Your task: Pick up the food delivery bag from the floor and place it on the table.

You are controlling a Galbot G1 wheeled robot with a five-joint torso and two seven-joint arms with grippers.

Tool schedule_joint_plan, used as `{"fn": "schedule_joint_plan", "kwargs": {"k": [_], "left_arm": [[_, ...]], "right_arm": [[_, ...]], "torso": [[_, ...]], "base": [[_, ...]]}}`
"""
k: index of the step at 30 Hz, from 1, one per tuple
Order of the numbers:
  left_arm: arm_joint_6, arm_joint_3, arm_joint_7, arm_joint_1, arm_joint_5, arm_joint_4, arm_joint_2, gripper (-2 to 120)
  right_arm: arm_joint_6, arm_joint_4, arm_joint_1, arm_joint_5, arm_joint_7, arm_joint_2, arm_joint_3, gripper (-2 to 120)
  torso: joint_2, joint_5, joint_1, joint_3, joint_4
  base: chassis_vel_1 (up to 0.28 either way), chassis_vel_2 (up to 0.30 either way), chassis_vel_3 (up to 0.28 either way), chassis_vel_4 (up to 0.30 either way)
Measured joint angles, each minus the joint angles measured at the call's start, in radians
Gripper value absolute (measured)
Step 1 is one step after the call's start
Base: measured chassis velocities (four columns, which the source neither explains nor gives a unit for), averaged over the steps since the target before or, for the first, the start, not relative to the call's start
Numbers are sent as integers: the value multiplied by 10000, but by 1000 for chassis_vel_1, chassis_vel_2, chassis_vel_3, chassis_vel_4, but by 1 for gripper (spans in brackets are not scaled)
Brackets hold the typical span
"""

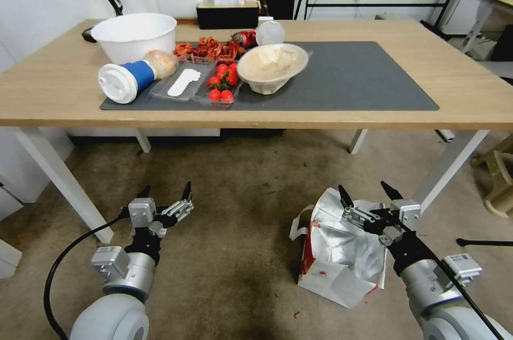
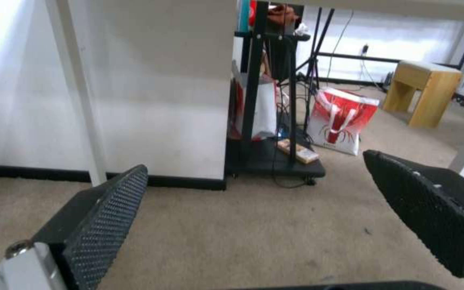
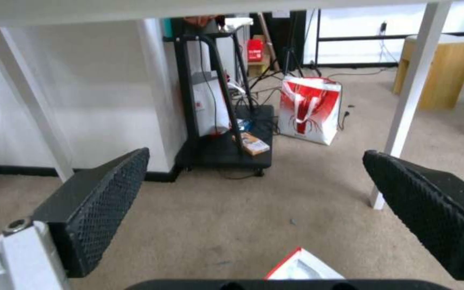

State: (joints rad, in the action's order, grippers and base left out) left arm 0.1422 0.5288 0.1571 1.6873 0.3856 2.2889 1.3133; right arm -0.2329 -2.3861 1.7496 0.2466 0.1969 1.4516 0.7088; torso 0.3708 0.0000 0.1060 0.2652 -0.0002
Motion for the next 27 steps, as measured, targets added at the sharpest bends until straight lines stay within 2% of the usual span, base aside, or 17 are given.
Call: {"fn": "schedule_joint_plan", "kwargs": {"k": [27], "left_arm": [[27,38,-52,26,-106,108,42,100]], "right_arm": [[-18,-88,21,68,41,-46,24,100]], "torso": [[-1107,1,-331,-778,1]], "base": [[0,0,0,0]]}}
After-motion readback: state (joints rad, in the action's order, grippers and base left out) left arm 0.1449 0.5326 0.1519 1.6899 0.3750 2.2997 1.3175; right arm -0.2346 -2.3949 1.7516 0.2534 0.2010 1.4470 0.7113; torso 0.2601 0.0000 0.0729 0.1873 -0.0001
